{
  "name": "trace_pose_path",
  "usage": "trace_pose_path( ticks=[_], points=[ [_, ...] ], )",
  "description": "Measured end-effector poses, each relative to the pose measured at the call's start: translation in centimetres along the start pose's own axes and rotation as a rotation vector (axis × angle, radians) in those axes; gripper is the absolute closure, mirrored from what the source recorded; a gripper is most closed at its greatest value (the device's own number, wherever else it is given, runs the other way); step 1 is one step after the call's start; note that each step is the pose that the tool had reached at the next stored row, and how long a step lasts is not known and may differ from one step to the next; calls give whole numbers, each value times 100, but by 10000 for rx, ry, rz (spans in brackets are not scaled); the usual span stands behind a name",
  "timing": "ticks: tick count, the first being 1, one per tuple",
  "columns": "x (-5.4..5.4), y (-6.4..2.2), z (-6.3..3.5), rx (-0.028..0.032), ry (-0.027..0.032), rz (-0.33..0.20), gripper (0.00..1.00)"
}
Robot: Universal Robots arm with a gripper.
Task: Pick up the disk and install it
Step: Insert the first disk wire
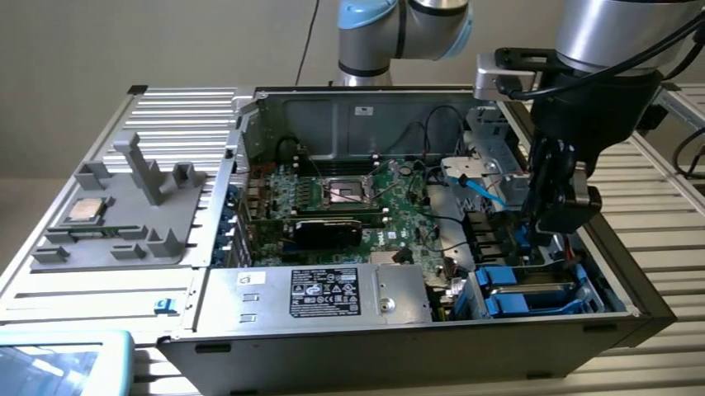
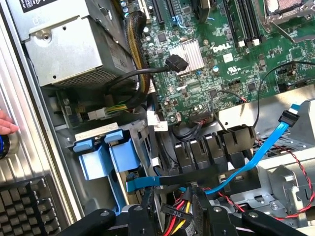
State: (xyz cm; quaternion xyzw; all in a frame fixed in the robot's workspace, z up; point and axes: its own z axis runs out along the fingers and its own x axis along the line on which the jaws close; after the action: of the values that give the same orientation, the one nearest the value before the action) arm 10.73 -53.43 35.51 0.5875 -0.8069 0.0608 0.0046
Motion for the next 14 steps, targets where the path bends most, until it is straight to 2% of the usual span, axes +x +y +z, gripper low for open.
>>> trace_pose_path(
  ticks=[10,14],
  points=[
    [28,-59,-425,12,-7,-1,56],
    [82,-91,-497,9,-18,0,56]
  ],
)
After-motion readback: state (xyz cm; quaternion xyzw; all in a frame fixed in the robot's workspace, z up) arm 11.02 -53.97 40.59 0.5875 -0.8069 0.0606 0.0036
